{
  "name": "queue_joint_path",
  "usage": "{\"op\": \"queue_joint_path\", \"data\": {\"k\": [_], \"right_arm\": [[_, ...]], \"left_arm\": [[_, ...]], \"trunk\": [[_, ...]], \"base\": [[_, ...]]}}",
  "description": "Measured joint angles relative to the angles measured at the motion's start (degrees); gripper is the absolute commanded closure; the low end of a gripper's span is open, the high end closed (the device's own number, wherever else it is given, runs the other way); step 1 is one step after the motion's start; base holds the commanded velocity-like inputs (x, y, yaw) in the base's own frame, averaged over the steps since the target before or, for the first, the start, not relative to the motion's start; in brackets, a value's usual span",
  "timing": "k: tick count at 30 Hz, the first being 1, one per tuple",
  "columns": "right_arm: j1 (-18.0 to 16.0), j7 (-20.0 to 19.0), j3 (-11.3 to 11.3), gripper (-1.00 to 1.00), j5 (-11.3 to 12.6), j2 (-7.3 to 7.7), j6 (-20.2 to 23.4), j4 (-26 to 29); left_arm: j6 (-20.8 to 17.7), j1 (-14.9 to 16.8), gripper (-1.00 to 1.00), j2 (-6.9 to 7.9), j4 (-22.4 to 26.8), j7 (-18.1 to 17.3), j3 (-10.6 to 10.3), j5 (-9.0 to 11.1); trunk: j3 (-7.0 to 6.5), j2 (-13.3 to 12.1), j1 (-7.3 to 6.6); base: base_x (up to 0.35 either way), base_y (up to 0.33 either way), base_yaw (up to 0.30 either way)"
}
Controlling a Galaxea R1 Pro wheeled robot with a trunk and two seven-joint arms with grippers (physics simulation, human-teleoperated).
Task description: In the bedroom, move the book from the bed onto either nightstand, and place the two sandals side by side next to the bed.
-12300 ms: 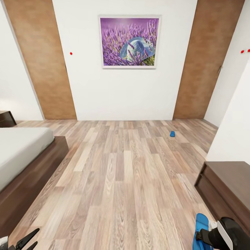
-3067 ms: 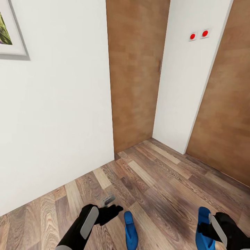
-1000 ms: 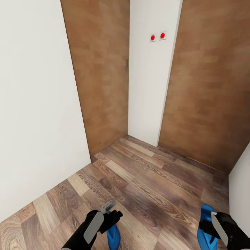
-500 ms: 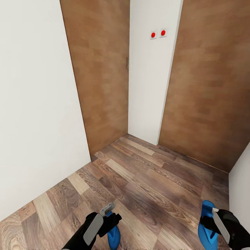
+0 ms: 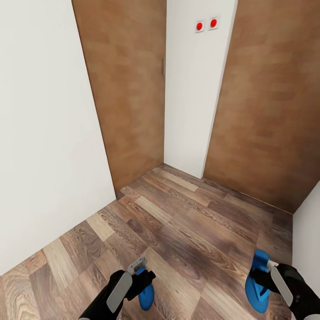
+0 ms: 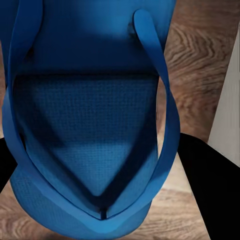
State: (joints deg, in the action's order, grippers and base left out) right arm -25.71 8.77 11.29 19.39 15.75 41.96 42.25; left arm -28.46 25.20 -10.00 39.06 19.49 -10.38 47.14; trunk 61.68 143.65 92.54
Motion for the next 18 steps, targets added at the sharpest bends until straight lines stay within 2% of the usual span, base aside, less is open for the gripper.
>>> {"op": "queue_joint_path", "data": {"k": [9, 18], "right_arm": [[0.0, 0.1, 0.1, 1.0, 0.3, -0.11, -0.6, 0.2], [0.0, 0.2, 0.3, 1.0, 0.3, -0.12, -4.2, 0.2]], "left_arm": [[0.6, 0.0, -1.0, 0.0, 0.3, 0.0, 0.0, 0.0], [1.3, 0.9, -1.0, 0.0, 2.1, 0.0, 0.0, -0.1]], "trunk": [[2.0, 0.1, 0.23], [3.99, 0.2, 0.46]], "base": [[0.0, 0.0, 0.0], [0.0, 0.0, 0.0]]}}
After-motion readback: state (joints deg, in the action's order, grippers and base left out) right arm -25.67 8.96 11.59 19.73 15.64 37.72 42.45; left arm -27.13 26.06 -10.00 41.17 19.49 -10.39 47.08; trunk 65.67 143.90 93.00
